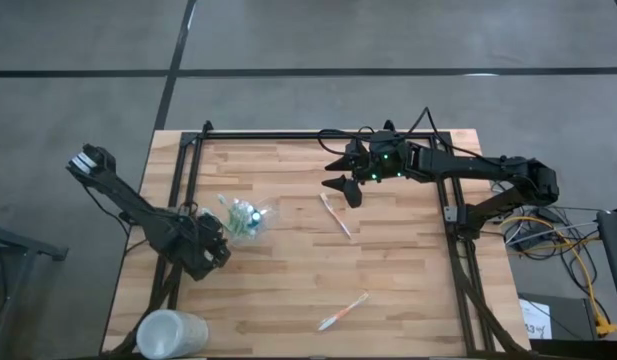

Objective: Pick & Place toothbrushing station
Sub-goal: Move the transparent organizer to the center of the table

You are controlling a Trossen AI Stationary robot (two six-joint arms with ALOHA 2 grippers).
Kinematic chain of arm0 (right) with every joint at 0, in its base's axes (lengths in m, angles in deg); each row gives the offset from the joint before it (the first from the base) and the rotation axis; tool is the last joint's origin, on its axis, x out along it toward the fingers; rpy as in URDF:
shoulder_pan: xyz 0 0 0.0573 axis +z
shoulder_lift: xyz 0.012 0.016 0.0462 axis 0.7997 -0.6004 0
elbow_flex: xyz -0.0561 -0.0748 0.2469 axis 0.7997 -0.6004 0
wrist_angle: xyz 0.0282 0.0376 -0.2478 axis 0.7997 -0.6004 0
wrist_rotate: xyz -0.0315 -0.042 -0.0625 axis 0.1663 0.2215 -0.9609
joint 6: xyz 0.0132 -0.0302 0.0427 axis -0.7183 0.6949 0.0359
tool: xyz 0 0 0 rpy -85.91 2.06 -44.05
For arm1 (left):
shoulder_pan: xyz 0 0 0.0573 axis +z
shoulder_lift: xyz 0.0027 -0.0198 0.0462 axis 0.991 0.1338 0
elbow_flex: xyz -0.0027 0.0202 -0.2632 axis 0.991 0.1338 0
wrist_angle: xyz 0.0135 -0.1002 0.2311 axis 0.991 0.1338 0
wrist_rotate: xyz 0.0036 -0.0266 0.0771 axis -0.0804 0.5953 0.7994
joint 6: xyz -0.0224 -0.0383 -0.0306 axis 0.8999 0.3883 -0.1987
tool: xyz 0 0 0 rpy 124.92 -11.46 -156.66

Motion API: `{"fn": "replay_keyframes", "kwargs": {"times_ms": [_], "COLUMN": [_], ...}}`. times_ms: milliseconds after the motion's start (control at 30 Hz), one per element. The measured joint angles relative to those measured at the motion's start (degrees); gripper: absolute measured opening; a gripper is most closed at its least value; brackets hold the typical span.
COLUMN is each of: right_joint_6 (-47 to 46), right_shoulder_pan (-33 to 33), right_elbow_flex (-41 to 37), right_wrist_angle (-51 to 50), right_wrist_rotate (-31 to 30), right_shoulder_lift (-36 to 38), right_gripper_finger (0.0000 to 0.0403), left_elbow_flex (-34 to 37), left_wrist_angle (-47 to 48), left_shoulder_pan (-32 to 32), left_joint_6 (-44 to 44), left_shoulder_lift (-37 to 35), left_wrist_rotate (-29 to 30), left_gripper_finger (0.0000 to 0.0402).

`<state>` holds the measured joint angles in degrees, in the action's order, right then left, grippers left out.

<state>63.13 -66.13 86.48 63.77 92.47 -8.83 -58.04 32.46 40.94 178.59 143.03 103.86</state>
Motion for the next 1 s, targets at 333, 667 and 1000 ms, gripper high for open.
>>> {"fn": "replay_keyframes", "kwargs": {"times_ms": [333, 667, 1000], "right_joint_6": [0.0, 0.0, 0.0], "right_shoulder_pan": [0.0, 0.0, 0.0], "right_elbow_flex": [0.0, 0.0, 0.0], "right_wrist_angle": [0.0, 0.0, 0.0], "right_wrist_rotate": [0.0, 0.0, 0.1], "right_shoulder_lift": [0.0, 0.0, 0.0], "right_gripper_finger": [0.0244, 0.0244, 0.0244], "left_elbow_flex": [0.1, 0.9, -1.0], "left_wrist_angle": [-0.8, -2.3, -3.9], "left_shoulder_pan": [0.0, 0.7, 1.1], "left_joint_6": [-2.6, -3.6, -7.0], "left_shoulder_lift": [0.1, 0.1, -1.5], "left_wrist_rotate": [17.4, 23.5, 16.8], "left_gripper_finger": [0.0136, 0.0136, 0.0136]}}
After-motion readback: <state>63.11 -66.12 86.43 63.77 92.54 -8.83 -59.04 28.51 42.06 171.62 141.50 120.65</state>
